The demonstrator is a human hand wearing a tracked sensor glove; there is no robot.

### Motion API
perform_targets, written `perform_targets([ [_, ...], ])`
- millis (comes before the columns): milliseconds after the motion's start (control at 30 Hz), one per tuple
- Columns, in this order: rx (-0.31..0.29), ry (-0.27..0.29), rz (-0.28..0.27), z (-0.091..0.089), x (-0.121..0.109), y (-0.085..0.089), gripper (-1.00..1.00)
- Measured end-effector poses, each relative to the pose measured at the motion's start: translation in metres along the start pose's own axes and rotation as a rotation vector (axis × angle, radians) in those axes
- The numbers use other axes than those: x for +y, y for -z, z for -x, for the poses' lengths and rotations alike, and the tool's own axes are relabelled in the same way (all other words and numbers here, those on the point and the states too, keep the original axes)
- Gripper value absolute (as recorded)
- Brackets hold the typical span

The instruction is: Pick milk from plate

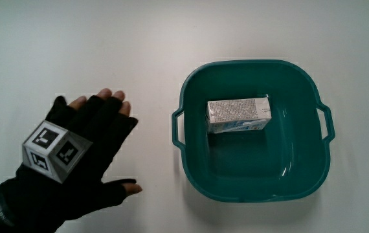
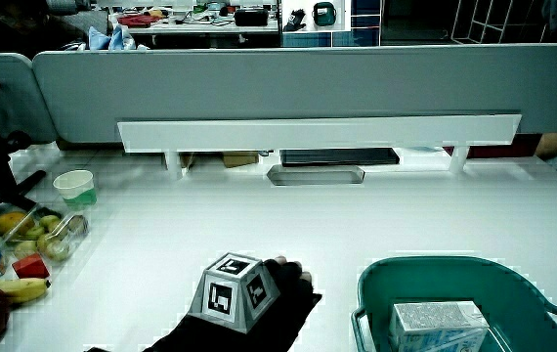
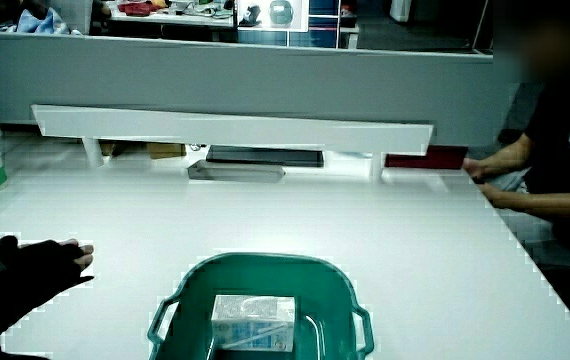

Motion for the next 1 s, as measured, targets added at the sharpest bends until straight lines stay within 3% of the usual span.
perform_targets([
  [67,-0.041,0.059,-0.041,-0.002,0.003,-0.002,0.00],
  [100,-0.031,0.074,-0.044,-0.004,0.004,-0.003,0.00],
  [133,-0.101,0.088,-0.044,0.000,0.008,0.004,0.00],
  [167,-0.036,0.108,-0.056,-0.008,0.008,-0.005,0.00],
  [200,-0.097,0.099,-0.055,-0.004,0.013,0.003,0.00],
  [233,-0.064,0.106,-0.044,-0.009,0.014,-0.001,0.00],
  [267,-0.128,0.111,-0.051,-0.005,0.019,0.007,0.00],
  [367,-0.053,0.116,-0.011,-0.015,0.026,0.002,0.00],
  [467,-0.057,0.159,-0.047,-0.025,0.036,-0.002,0.00],
  [700,-0.142,0.173,0.028,-0.035,0.072,0.015,0.00],
  [900,-0.126,0.236,0.018,-0.052,0.096,0.017,0.00],
  [933,-0.206,0.160,0.091,-0.051,0.103,0.025,0.00],
  [967,-0.185,0.176,0.061,-0.056,0.101,0.017,0.00],
  [1000,-0.285,0.133,0.118,-0.050,0.112,0.033,0.00],
])
